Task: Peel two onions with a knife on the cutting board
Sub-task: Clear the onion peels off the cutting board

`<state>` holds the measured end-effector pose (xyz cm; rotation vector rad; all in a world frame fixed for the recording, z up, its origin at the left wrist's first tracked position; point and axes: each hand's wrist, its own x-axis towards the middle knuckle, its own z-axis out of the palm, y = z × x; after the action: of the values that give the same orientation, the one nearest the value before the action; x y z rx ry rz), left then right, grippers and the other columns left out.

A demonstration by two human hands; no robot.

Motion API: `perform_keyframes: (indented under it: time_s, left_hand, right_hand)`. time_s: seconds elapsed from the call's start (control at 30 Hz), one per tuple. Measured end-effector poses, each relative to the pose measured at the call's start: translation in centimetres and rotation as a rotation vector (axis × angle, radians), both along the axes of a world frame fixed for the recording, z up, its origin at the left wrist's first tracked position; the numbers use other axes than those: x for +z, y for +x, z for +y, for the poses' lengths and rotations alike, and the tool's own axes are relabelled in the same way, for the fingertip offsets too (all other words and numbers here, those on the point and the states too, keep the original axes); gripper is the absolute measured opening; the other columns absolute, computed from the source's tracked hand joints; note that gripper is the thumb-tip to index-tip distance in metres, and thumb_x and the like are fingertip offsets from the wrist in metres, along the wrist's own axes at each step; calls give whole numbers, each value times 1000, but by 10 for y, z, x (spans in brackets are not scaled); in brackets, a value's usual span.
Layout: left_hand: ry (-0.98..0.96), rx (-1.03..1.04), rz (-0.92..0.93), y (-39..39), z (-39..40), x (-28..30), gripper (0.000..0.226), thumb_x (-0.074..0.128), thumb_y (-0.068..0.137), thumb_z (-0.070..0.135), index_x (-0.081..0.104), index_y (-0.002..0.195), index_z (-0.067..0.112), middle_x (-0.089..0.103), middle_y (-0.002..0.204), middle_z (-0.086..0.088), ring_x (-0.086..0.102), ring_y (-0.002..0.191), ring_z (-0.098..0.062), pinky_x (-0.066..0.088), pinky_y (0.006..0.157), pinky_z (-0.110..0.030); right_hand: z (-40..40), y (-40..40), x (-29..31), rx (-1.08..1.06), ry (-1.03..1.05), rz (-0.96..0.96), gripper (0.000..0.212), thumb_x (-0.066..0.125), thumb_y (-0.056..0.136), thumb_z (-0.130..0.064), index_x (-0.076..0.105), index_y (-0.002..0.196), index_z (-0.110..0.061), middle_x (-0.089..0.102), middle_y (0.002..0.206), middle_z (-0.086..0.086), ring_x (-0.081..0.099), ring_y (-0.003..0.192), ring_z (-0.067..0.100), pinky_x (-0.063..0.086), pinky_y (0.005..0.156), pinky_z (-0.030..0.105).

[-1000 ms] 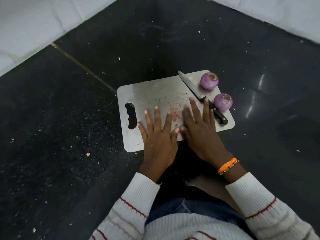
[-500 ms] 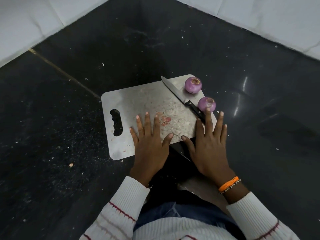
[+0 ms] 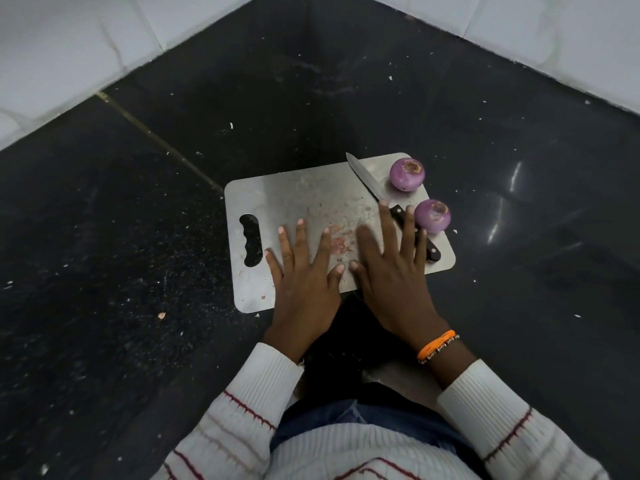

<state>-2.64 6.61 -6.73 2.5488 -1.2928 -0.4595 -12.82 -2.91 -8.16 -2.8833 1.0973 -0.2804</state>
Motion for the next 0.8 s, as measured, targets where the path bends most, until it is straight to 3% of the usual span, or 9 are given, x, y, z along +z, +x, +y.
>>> perform_keyframes:
  time_s: [0.1,0.3,0.4,0.5,0.67,0.8]
  left_hand:
    - [2,39,11,4,0,1,56,21,101,44,2,152,30,-20,158,-4,-32,140,-23,-20,112,-46]
    - [-159,34,162,7,-1,8,47,19,100,45,22,147,40,-13,159,6,-30,141,-17,-24,110,-39]
    - [-254,116,187,12,0,8,54,15,97,49,28,147,33,-2,161,6,-22,144,-14,-23,110,-36]
    - [-337,204,179,17,2,6,51,30,96,41,43,142,22,19,158,0,-7,147,-19,-14,114,-40]
    - [-455,292,139,21,11,7,34,50,93,23,59,126,21,48,141,1,16,144,-26,0,117,-47]
    - [-480,338,124,22,14,10,33,55,90,22,61,122,22,56,132,3,24,140,-27,9,117,-51]
  right_hand:
    - [-5,0,-3,-74,10,26,63,31,87,-43,44,133,-1,20,153,21,10,140,47,11,109,56]
    - [-4,-3,2,55,87,11,63,26,90,-47,36,140,-10,6,157,14,-4,142,42,6,110,57]
    - [-1,-4,2,43,102,33,68,27,89,-51,36,139,-7,10,157,14,0,142,42,5,111,55]
    - [3,4,5,137,126,21,63,30,91,-47,38,139,-8,14,156,15,1,142,41,6,111,58]
    - [-1,26,13,167,197,-111,49,44,86,-11,44,133,1,35,145,24,24,138,44,28,109,56]
    - [8,34,9,220,173,-41,51,42,81,-7,50,131,-5,46,135,28,46,122,47,46,92,50]
